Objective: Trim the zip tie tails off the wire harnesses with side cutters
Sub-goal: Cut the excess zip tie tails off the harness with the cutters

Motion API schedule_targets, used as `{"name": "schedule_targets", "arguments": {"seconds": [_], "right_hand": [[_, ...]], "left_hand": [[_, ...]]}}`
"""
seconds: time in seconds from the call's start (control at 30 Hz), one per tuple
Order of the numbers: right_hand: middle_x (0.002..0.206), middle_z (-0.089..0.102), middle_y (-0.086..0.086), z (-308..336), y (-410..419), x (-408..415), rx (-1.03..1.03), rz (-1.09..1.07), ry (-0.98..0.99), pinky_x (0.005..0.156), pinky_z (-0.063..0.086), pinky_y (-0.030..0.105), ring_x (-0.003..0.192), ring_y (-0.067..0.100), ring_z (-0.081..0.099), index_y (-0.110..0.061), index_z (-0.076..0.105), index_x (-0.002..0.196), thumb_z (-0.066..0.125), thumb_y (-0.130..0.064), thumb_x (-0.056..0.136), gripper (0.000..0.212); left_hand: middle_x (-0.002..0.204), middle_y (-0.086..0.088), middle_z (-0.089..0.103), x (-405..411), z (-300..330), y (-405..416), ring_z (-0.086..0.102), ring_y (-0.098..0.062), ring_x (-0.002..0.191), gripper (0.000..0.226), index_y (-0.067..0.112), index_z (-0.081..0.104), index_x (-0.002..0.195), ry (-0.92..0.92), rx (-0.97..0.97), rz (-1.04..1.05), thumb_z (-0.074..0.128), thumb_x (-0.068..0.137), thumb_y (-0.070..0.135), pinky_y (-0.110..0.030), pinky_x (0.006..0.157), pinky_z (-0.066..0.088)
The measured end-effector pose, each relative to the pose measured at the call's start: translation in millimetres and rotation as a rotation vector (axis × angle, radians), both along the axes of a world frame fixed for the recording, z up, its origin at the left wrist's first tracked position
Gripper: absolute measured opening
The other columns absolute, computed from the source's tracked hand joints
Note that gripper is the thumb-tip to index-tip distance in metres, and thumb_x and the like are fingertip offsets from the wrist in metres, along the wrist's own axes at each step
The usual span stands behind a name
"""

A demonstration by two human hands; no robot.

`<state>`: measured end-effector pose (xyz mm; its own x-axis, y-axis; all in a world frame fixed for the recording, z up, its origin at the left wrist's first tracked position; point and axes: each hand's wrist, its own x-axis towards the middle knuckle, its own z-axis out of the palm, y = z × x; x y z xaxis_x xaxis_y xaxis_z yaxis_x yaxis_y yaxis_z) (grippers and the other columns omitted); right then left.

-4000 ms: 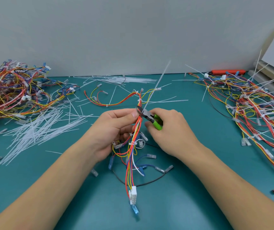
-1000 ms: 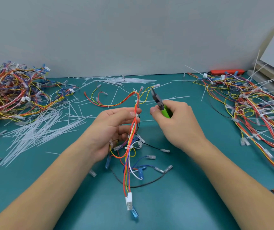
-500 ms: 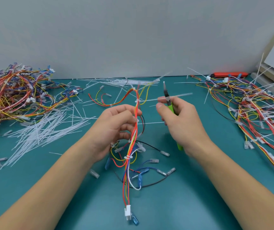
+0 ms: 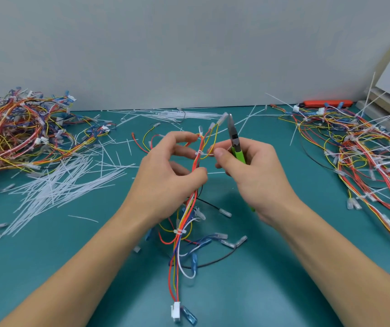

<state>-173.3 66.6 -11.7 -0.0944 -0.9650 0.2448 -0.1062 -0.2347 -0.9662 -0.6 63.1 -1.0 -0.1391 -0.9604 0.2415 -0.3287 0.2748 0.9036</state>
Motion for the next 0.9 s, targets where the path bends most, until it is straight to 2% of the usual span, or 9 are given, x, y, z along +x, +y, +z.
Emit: {"name": "schedule_targets", "arguments": {"seconds": [0.2,0.3,0.4,0.57,0.6,0.67,0.7,0.77,0.9], "right_hand": [[0.084,0.074,0.011,3,4,2,-0.087,0.020,0.086,0.074,0.056,0.040,0.074,0.027,0.066,-0.016,0.074,0.094,0.069,-0.010,0.099,0.009],[0.086,0.070,0.021,2,7,6,-0.118,0.040,0.140,0.072,0.054,0.055,0.077,0.045,0.061,-0.017,0.074,0.094,0.069,-0.014,0.099,0.007],[0.089,0.070,0.023,3,9,10,-0.122,0.056,0.132,0.074,0.053,0.061,0.078,0.048,0.059,-0.021,0.076,0.095,0.068,-0.025,0.095,0.008],[0.096,0.073,0.013,-1,5,7,-0.006,0.018,0.156,0.092,0.054,0.051,0.094,0.035,0.064,-0.038,0.074,0.102,0.066,-0.044,0.097,0.011],[0.093,0.073,0.006,-3,4,4,0.005,0.026,0.199,0.091,0.054,0.042,0.090,0.028,0.066,-0.041,0.072,0.105,0.063,-0.047,0.099,0.012],[0.073,0.063,-0.012,-3,4,0,-0.003,0.031,0.313,0.069,0.047,0.020,0.069,0.009,0.056,-0.043,0.067,0.109,0.058,-0.054,0.101,0.017],[0.067,0.056,-0.017,-2,5,0,0.005,0.021,0.370,0.061,0.042,0.018,0.063,0.004,0.050,-0.040,0.065,0.108,0.055,-0.057,0.099,0.021],[0.067,0.056,-0.021,-2,7,1,0.071,-0.007,0.469,0.059,0.038,0.025,0.062,0.002,0.050,-0.035,0.059,0.100,0.055,-0.058,0.093,0.024],[0.077,0.051,-0.011,2,10,0,0.241,0.087,0.591,0.062,0.037,0.032,0.066,-0.002,0.051,-0.038,0.042,0.104,0.056,-0.057,0.072,0.040]], "left_hand": [[0.087,0.014,0.077,-1,2,1,0.073,-0.006,0.072,0.030,0.031,0.076,0.099,-0.027,-0.034,0.045,0.080,0.069,0.030,-0.021,0.065,0.056],[0.076,0.007,0.077,5,4,-3,0.075,-0.014,0.071,0.021,0.027,0.077,0.091,-0.002,0.019,0.081,0.084,0.071,0.028,-0.038,0.071,0.062],[0.072,-0.001,0.077,9,4,-4,0.076,-0.020,0.070,0.010,0.025,0.079,0.085,0.027,0.067,0.076,0.083,0.076,0.029,-0.045,0.077,0.063],[0.080,-0.006,0.079,5,3,-3,0.078,-0.020,0.074,0.003,0.016,0.078,0.087,0.203,0.184,0.104,0.075,0.089,0.015,-0.027,0.063,0.052],[0.082,-0.006,0.079,5,4,-4,0.078,-0.020,0.075,0.004,0.014,0.077,0.090,0.266,0.232,0.111,0.074,0.091,0.015,-0.024,0.060,0.052],[0.087,-0.008,0.080,6,6,-5,0.078,-0.021,0.077,0.007,0.010,0.075,0.095,0.404,0.315,0.118,0.071,0.093,0.015,-0.019,0.058,0.053],[0.089,-0.009,0.080,7,7,-5,0.078,-0.021,0.079,0.009,0.008,0.074,0.098,0.466,0.353,0.119,0.070,0.094,0.015,-0.019,0.058,0.054],[0.092,-0.010,0.080,8,8,-6,0.079,-0.021,0.083,0.011,0.007,0.071,0.102,0.570,0.432,0.113,0.066,0.096,0.014,-0.020,0.060,0.057],[0.097,-0.009,0.080,11,7,-11,0.078,-0.020,0.087,0.017,0.004,0.068,0.110,0.687,0.572,0.089,0.060,0.099,0.014,-0.021,0.061,0.060]]}}
